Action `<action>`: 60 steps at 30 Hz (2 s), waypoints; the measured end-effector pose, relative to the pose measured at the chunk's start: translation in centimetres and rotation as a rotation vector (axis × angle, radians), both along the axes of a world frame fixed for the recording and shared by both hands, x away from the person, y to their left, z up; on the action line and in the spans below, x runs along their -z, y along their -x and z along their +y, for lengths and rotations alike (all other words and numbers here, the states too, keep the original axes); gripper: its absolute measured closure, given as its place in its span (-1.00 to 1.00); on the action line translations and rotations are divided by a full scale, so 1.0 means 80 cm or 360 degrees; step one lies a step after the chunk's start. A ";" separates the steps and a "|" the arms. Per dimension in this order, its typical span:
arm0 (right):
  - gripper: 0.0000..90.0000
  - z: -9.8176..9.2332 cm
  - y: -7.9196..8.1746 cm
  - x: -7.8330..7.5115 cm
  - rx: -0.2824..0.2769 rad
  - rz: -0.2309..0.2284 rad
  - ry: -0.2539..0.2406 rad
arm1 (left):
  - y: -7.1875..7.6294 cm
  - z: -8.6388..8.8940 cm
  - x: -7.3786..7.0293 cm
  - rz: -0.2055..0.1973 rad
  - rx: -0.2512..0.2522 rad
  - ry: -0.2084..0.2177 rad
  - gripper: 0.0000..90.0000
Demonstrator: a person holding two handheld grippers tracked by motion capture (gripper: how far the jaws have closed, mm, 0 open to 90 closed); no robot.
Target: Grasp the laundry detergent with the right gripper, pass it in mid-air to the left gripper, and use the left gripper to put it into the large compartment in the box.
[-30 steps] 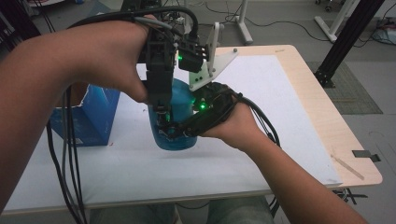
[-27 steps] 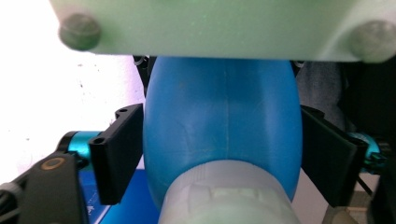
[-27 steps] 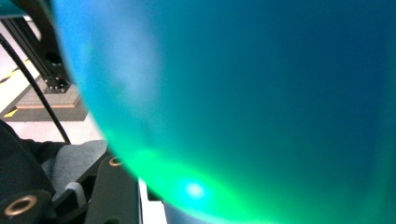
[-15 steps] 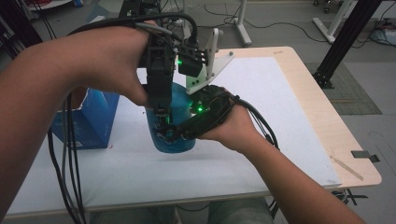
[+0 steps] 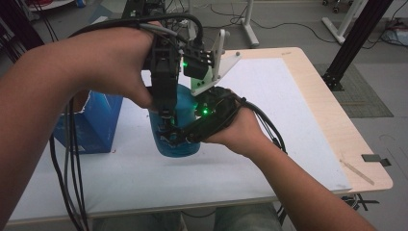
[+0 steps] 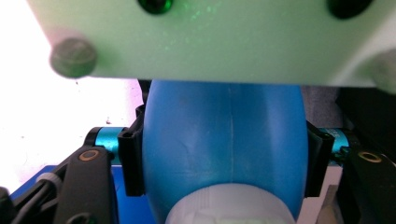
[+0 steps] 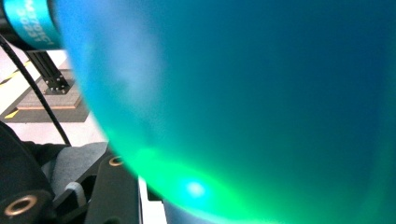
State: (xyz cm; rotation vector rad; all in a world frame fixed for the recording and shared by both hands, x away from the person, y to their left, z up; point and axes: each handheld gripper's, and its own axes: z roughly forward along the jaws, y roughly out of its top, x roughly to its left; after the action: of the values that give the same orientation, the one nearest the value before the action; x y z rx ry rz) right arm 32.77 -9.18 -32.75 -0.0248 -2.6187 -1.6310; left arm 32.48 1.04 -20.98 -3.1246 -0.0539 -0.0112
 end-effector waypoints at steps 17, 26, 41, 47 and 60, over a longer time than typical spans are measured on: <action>-0.01 0.004 0.000 0.001 -0.0022 -0.0016 -0.0029 | 0.001 0.005 -0.002 0.0004 -0.0012 -0.0003 -0.15; -0.50 -0.006 0.000 0.000 0.0032 -0.0009 -0.0001 | 0.000 0.008 -0.005 0.0006 -0.0017 0.0007 -0.15; -0.74 -0.048 0.001 -0.008 0.0087 -0.0089 0.0105 | -0.004 0.019 -0.009 0.0032 -0.0092 -0.0001 -0.15; -0.86 -0.070 -0.006 -0.014 0.0189 -0.0140 0.0214 | -0.006 0.026 -0.021 0.0028 -0.0134 -0.0002 -0.15; -0.99 -0.096 -0.026 -0.033 0.0317 -0.0213 0.0492 | -0.005 0.049 -0.057 0.0031 -0.0301 0.0036 -0.15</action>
State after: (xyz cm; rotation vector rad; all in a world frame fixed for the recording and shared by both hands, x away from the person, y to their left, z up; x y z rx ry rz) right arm 34.86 -16.84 -30.10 -0.2031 -3.0337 -1.2988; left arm 32.86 4.98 -16.43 -3.1268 -0.3508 0.0229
